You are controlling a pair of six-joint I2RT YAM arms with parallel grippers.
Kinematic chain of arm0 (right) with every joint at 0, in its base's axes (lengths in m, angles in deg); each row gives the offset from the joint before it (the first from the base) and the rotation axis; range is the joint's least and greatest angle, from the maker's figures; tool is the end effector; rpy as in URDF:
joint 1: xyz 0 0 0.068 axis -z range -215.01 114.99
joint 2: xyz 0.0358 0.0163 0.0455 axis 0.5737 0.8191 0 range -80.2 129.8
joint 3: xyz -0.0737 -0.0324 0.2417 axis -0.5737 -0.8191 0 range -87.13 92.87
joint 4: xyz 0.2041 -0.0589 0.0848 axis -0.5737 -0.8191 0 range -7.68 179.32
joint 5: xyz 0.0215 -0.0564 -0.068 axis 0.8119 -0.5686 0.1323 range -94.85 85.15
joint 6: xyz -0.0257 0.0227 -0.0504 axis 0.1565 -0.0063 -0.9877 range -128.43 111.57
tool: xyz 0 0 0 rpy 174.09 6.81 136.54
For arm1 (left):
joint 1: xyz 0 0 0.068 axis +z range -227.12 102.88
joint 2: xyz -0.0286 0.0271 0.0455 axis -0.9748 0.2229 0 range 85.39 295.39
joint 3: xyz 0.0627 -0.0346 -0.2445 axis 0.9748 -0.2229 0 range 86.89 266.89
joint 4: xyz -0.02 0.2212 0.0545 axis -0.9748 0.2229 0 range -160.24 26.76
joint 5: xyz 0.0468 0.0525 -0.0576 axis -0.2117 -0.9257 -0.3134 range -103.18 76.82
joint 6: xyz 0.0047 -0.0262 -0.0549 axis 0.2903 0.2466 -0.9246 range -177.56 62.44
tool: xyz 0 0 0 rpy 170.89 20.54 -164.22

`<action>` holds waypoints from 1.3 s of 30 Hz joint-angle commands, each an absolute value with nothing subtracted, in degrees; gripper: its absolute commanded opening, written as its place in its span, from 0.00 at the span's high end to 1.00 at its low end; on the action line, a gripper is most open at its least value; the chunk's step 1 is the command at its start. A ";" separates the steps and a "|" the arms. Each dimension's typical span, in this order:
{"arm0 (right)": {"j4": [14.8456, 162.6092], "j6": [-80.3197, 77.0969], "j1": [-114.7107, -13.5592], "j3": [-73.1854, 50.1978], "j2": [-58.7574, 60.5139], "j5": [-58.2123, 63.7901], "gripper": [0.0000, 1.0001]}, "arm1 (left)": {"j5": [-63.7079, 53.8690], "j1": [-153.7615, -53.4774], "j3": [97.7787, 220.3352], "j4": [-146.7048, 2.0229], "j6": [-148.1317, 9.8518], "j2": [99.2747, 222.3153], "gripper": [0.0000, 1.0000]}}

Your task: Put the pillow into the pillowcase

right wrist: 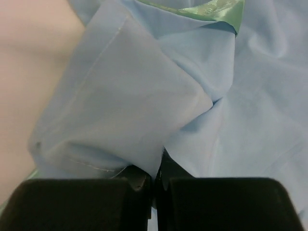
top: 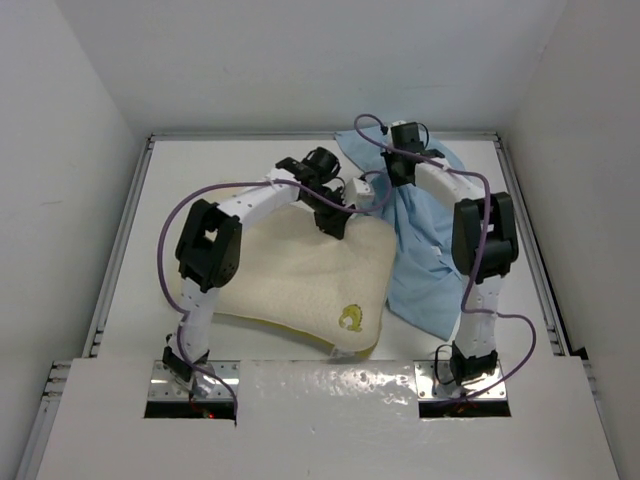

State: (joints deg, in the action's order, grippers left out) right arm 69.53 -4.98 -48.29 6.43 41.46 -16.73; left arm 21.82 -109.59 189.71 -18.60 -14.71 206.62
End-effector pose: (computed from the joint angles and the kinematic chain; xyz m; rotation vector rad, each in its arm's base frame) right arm 0.4319 0.0924 0.1884 -0.1093 2.3838 -0.1120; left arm 0.3261 -0.2386 0.2092 1.7275 1.9990 -0.7864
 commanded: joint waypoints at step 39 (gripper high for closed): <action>61.28 8.69 -37.66 -19.35 6.02 -19.09 0.77 | 21.53 -101.90 218.70 -35.07 -29.21 213.01 1.00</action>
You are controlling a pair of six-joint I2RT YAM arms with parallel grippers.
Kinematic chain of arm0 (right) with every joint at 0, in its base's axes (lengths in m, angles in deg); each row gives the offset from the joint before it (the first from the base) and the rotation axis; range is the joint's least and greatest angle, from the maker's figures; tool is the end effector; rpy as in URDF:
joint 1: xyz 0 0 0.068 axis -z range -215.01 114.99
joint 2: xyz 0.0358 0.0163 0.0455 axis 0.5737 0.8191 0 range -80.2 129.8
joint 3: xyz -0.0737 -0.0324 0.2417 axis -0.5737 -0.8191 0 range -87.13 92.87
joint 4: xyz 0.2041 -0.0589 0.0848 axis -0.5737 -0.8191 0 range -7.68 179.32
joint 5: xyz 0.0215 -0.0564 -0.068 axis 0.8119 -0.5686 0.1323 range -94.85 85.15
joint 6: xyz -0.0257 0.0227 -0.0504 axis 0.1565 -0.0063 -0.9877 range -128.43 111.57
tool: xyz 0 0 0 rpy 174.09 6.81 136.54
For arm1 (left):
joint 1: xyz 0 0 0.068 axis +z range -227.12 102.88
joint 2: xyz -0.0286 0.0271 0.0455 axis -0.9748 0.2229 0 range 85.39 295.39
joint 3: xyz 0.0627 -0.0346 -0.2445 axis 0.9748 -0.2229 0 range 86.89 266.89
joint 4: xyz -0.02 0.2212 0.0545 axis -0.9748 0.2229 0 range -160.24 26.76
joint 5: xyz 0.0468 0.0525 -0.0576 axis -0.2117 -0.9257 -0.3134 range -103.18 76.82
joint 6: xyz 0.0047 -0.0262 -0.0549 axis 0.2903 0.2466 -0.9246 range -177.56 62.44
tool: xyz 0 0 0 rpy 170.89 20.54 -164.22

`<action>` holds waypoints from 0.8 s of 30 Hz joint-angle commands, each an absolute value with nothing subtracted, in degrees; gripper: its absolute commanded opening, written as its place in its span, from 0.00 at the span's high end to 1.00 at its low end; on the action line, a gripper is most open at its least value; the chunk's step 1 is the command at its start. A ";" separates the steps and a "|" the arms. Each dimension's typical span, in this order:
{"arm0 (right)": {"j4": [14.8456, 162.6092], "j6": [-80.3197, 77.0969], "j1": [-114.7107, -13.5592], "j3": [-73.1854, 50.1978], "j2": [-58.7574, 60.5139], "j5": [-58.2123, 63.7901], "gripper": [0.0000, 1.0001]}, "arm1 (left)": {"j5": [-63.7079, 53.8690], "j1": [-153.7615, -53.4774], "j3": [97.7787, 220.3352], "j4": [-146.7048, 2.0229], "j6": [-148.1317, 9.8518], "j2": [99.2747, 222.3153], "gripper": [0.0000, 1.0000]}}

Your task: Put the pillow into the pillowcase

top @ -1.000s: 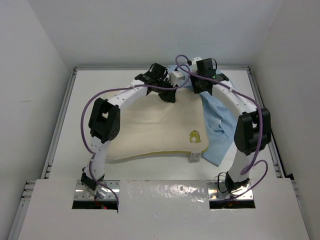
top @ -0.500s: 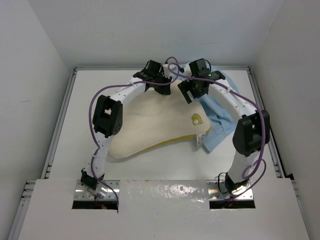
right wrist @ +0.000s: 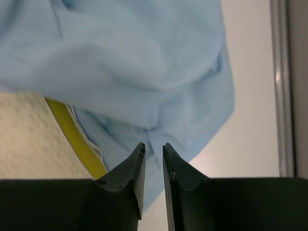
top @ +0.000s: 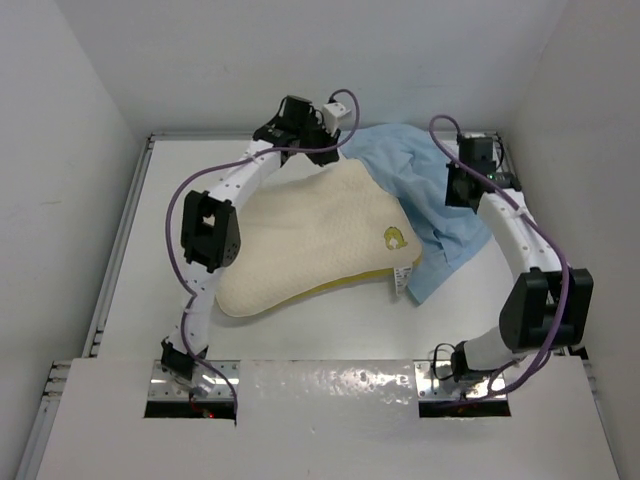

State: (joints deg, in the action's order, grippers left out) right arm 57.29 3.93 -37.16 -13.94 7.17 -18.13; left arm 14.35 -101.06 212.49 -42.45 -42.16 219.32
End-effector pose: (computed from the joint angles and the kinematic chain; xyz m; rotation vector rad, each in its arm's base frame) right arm 0.3089 0.0012 0.2798 0.3188 2.3334 -0.1524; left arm 0.4474 -0.2218 0.2516 0.9836 1.9500 -0.6115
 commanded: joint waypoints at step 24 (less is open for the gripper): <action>66.92 15.39 -27.63 -24.64 27.71 -12.42 0.58 | 3.26 -122.03 185.33 -33.32 -20.37 210.89 0.19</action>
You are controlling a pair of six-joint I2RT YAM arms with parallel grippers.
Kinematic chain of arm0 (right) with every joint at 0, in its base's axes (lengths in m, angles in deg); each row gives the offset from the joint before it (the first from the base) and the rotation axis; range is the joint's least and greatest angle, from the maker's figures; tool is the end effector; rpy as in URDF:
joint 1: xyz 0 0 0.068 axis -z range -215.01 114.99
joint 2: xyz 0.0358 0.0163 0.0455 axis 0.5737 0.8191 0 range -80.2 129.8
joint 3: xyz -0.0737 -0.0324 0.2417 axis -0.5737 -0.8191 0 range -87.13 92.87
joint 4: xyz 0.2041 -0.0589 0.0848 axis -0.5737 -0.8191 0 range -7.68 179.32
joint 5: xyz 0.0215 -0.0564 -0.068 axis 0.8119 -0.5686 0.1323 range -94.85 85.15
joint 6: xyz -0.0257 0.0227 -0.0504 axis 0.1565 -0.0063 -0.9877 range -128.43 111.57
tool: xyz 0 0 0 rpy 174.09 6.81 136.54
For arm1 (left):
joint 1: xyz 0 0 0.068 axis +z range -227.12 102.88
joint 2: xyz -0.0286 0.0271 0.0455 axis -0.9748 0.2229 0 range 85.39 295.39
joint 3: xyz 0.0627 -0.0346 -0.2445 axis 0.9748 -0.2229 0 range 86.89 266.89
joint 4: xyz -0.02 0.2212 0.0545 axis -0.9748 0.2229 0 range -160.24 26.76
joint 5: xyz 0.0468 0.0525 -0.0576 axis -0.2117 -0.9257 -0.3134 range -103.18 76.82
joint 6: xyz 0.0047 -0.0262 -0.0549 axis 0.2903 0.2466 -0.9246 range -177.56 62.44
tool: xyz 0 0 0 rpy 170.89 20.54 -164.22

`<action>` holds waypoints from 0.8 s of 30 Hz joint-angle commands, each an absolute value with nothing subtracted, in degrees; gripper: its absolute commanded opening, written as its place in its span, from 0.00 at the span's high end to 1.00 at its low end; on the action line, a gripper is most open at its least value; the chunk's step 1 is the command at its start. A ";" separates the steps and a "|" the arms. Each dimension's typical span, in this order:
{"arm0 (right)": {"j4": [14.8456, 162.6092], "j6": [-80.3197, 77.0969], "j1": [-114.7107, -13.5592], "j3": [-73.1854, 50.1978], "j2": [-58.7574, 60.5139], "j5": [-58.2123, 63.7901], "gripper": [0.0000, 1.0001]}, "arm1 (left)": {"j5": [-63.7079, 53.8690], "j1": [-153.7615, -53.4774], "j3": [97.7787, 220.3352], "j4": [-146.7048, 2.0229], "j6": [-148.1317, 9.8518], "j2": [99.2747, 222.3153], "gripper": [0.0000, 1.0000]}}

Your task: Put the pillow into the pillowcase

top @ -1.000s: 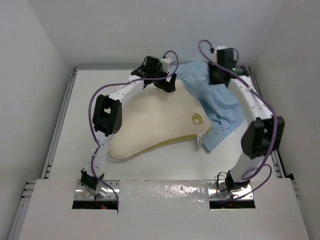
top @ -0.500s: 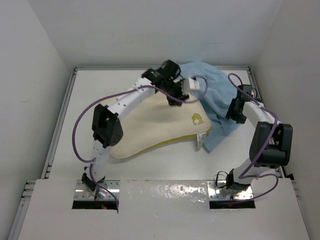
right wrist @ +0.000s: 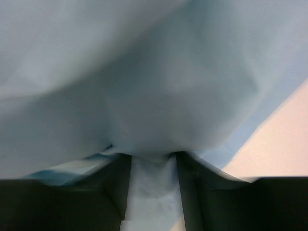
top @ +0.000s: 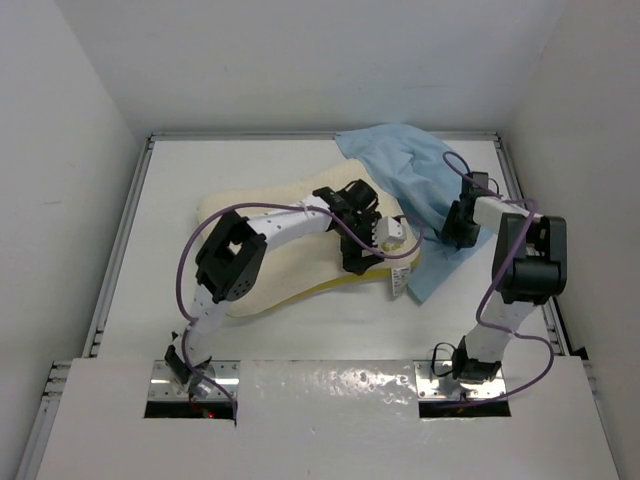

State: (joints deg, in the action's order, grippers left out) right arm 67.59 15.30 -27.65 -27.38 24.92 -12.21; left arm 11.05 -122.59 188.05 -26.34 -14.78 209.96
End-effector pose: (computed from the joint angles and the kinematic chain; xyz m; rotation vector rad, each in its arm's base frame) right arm 0.3170 -0.0468 0.1333 0.7648 2.6177 -0.0951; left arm 0.2812 -0.3127 0.1805 1.9617 1.8557 -0.5917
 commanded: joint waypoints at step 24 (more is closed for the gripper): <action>44.60 17.23 -34.57 -31.67 -2.50 3.41 0.99 | 10.12 -119.57 211.54 -22.87 -30.50 212.03 1.00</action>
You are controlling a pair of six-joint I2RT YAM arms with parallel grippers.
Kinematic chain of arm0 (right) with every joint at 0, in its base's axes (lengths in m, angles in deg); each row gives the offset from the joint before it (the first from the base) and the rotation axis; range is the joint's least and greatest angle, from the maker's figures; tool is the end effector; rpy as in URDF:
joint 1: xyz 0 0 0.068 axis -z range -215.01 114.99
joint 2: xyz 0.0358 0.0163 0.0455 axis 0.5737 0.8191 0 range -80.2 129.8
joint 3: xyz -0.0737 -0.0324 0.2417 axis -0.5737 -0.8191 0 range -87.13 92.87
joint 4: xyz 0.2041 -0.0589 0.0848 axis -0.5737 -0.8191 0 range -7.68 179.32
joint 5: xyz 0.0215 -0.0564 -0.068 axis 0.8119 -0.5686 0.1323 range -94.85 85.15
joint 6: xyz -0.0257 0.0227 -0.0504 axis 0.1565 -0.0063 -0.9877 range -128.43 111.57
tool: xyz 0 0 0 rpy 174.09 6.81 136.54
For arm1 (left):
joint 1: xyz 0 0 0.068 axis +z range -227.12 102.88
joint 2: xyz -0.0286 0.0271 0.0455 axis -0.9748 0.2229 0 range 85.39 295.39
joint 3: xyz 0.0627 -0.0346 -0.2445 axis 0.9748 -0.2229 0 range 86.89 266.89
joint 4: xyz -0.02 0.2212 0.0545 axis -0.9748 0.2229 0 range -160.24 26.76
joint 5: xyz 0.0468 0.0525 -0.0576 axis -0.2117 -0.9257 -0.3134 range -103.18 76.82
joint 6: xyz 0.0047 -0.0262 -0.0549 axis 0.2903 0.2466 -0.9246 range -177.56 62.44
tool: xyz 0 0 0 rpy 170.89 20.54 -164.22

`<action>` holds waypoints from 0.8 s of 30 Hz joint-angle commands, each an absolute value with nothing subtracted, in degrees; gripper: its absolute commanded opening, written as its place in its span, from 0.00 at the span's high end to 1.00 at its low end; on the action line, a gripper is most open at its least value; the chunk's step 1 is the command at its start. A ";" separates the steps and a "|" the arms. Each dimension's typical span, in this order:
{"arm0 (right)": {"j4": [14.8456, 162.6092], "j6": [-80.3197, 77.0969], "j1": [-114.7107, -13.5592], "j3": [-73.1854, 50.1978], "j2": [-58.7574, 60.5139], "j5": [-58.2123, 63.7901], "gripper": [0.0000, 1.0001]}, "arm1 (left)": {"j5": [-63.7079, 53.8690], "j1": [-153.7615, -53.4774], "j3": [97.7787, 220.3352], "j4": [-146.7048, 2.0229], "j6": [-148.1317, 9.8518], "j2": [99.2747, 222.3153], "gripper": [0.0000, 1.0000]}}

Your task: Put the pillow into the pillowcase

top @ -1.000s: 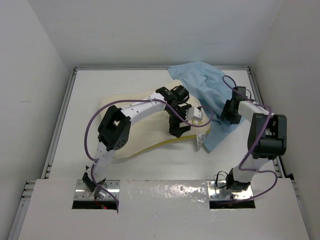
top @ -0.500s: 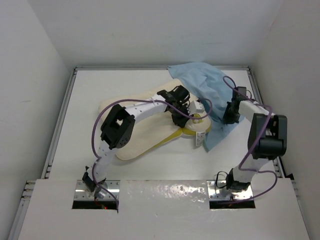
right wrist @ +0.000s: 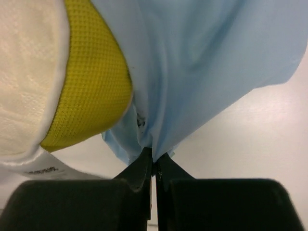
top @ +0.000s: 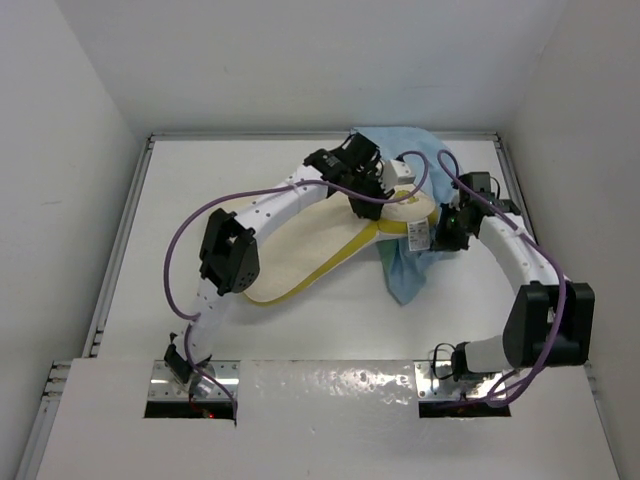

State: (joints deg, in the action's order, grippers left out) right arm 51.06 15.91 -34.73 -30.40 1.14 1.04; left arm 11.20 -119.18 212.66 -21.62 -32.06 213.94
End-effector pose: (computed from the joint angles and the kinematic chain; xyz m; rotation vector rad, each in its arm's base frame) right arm 0.2532 0.0035 0.2169 0.5401 2.6324 0.2702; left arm 0.3269 -0.3204 0.2647 1.5224 1.9411 -0.6500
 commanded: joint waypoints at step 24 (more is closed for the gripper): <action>75.61 8.09 -34.57 -24.02 9.09 -0.55 0.50 | 6.41 -120.80 202.37 -23.04 -21.96 215.38 1.00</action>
State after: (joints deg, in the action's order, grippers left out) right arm 67.52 8.74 -34.67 -27.01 8.09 -1.37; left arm 7.68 -121.17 202.43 -24.00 -22.23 216.63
